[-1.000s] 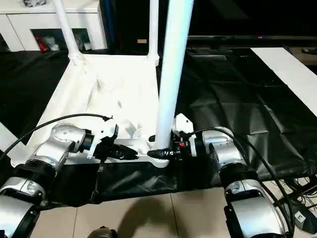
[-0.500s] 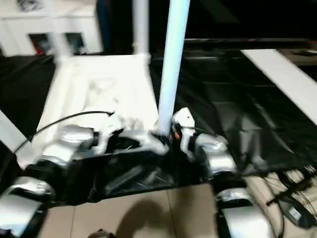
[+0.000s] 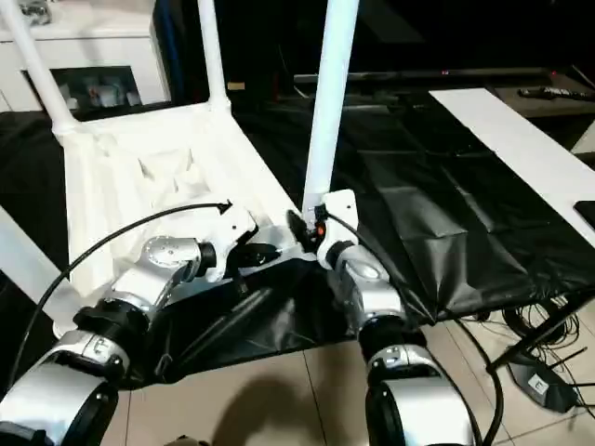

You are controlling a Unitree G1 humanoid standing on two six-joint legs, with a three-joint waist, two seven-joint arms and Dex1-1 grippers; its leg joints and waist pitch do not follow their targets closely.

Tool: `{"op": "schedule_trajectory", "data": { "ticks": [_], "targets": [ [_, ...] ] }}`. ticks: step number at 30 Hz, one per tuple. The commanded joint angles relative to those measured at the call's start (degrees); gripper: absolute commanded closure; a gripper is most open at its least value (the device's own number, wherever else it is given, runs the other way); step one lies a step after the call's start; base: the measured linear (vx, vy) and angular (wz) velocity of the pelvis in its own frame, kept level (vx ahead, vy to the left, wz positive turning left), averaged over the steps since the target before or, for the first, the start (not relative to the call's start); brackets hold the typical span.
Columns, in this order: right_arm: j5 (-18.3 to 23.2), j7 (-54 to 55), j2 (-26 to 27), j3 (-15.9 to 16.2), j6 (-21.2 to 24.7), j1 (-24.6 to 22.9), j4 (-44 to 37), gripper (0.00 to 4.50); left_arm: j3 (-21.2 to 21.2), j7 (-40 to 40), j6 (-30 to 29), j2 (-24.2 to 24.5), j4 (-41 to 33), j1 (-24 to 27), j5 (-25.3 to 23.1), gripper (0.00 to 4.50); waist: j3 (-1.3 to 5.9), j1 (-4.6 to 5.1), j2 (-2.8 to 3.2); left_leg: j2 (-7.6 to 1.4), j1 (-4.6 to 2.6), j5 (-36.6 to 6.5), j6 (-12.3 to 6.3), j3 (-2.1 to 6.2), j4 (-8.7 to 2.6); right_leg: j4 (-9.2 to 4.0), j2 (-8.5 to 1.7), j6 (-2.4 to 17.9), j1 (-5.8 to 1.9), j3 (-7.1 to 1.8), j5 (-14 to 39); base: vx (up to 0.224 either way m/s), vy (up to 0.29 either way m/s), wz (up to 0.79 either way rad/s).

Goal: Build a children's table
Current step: Rotate leg to tighten

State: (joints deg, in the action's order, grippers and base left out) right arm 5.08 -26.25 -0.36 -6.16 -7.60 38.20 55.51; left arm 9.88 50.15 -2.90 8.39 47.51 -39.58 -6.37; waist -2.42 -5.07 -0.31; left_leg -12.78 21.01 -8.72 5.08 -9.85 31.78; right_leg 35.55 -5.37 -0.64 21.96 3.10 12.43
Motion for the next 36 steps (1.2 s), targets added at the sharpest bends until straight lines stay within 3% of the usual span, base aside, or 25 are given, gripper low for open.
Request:
{"op": "schedule_trajectory", "data": {
  "ticks": [1, 6, 10, 12, 14, 15, 18, 19, 25, 36],
  "targets": [
    [1.3, -8.4, 2.9, 2.8, 1.1, -0.2, 0.0, 1.29, 2.6, 2.5, 1.4, -1.4, -0.2, 1.2, 0.7, 4.5, 2.73, -0.23, -0.05, -0.28, -0.41, -21.0, 0.06, -0.03, -4.09, -5.9, -2.61, 9.8, -1.35, -1.85, 18.1, 0.0, 0.0, 0.0],
    [1.9, -17.7, -1.8, 3.7, 1.1, -1.4, -2.1, 0.82, 2.0, 7.8, 2.8, 0.9, -1.2, 1.9, 2.3, 4.5, 2.99, -0.42, -0.02, -0.29, -0.19, -16.9, -1.2, -0.28, -3.75, -5.35, -2.5, 11.3, -1.86, -1.84, 12.4, 0.0, 0.0, 0.0],
    [1.2, -28.6, -6.5, 7.2, 1.6, -2.6, -4.3, 0.48, 1.9, 13.4, 3.8, 2.9, -2.3, 2.2, 3.8, 4.5, 3.56, -0.87, 0.33, -0.37, -0.1, -10.9, -2.74, -0.54, -3.02, -4.05, -2.06, 14.2, -2.42, -1.52, 1.2, 0.0, 0.0, 0.0],
    [-0.2, -31.9, -8.4, 9.0, 0.6, -3.0, -5.0, 0.42, 1.9, 15.8, 3.9, 3.7, -2.9, 2.4, 4.3, 4.5, 3.64, -1.03, 0.42, -0.26, 0.02, -8.0, -4.6, -0.68, -2.55, -3.43, -1.9, 15.9, -2.43, -1.32, -5.2, 0.025, 0.007, -0.01],
    [-1.0, -35.5, -10.1, 10.4, -0.4, -3.3, -5.4, 0.42, 2.2, 17.7, 4.4, 4.5, -3.2, 2.5, 4.5, 4.5, 3.66, -1.23, 0.42, -0.31, -0.11, -8.1, -5.1, -0.72, -2.48, -3.42, -1.98, 16.3, -2.43, -1.28, -5.5, 0.0, 0.0, 0.0],
    [-1.5, -38.4, -11.4, 11.2, -1.1, -3.2, -5.5, 0.42, 2.4, 19.4, 4.8, 5.1, -3.2, 2.6, 4.6, 4.5, 3.73, -1.37, 0.76, -0.39, -0.27, -8.8, -5.39, -0.79, -2.42, -3.48, -2.02, 16.7, -2.33, -1.33, -5.4, 0.0, 0.0, 0.0],
    [-0.8, -43.0, -12.8, 11.8, -0.2, -3.1, -5.9, 0.42, 2.4, 21.5, 5.2, 5.8, -3.4, 2.8, 5.2, 4.5, 3.55, -1.57, 0.64, -0.47, -0.32, -10.7, -4.97, -0.81, -2.62, -3.62, -2.13, 16.8, -2.4, -1.34, -3.0, 0.0, 0.0, 0.0],
    [-0.5, -44.6, -13.3, 12.0, 0.0, -3.0, -6.1, 0.67, 2.5, 22.5, 5.1, 6.0, -3.6, 2.9, 5.6, 4.5, 3.51, -1.68, 0.62, -0.58, -0.48, -11.4, -4.77, -0.81, -2.67, -3.73, -2.15, 16.8, -2.35, -1.38, -1.8, 0.0, 0.0, 0.0],
    [-0.4, -52.4, -15.8, 14.2, 2.5, -1.7, -5.5, 1.13, 3.0, 27.0, 5.2, 7.7, -4.2, 3.1, 6.7, 4.5, 3.46, -1.95, 0.28, -0.66, -0.46, -11.7, -4.56, -0.82, -2.71, -3.72, -2.3, 16.8, -2.3, -1.43, -0.1, 0.0, 0.0, 0.0],
    [-1.0, -55.9, -16.0, 15.7, 3.7, -1.1, -4.2, 1.98, 2.7, 28.7, 5.3, 9.1, -3.6, 2.6, 6.6, 4.5, 3.66, -2.72, 0.19, -0.64, -0.54, -9.5, -4.82, -0.86, -2.47, -3.37, -2.35, 16.8, -2.27, -1.42, -1.7, 0.0, 0.0, 0.0]
  ]
}}
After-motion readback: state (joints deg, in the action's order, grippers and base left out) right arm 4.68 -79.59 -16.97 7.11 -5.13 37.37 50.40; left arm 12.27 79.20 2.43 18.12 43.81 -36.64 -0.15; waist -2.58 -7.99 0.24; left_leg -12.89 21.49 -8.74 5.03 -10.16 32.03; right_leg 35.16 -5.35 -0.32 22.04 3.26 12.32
